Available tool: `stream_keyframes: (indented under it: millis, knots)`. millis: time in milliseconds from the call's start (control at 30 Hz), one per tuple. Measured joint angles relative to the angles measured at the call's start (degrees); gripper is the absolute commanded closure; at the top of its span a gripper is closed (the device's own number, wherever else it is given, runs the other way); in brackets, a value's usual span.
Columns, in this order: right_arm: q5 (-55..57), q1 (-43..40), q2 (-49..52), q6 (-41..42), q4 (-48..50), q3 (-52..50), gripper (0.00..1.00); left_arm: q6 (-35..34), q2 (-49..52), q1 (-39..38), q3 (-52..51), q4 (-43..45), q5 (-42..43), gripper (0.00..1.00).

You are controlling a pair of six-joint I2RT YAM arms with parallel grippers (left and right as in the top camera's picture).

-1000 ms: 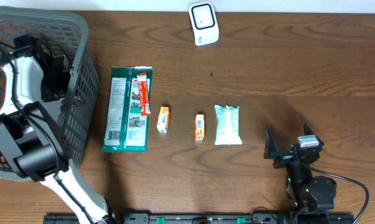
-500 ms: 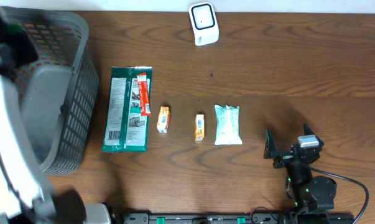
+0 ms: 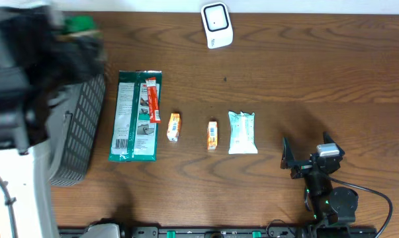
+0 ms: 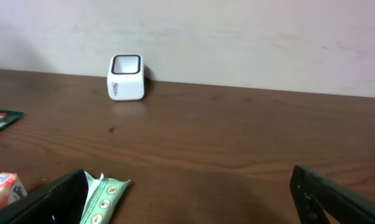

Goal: Scan the item barcode
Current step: 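Lift the jar out and carry it under the scanner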

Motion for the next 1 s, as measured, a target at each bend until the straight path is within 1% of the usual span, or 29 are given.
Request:
stream_keyframes:
  millis: [167,300,433,667,867,1000]
  knots:
    - [0.0,0.0,0.0,0.0,0.0,0.0,0.01,-2.1,3.8,-12.0,-3.7,-0.2,-1.1,0.48]
    - [0.0,0.0,0.0,0.0,0.0,0.0,0.01,-3.7,9.5,-20.3,-6.1,0.2,-3.8,0.48]
    - [0.0,0.0,0.0,0.0,0.0,0.0,0.01,-5.0,16.8,-25.8,-6.6,2.5,-5.7,0.48]
    - [0.0,0.0,0.0,0.0,0.0,0.0,0.01,-7.5,28.9,-30.1,-6.7,9.0,-7.5,0.47]
    - [0.0,0.0,0.0,0.0,0.0,0.0,0.01,-9.9,36.2,-30.8,-6.7,13.0,-7.9,0.47]
    - [0.0,0.0,0.0,0.0,0.0,0.0,0.01,-10.7,39.8,-30.7,-6.7,13.6,-7.9,0.47]
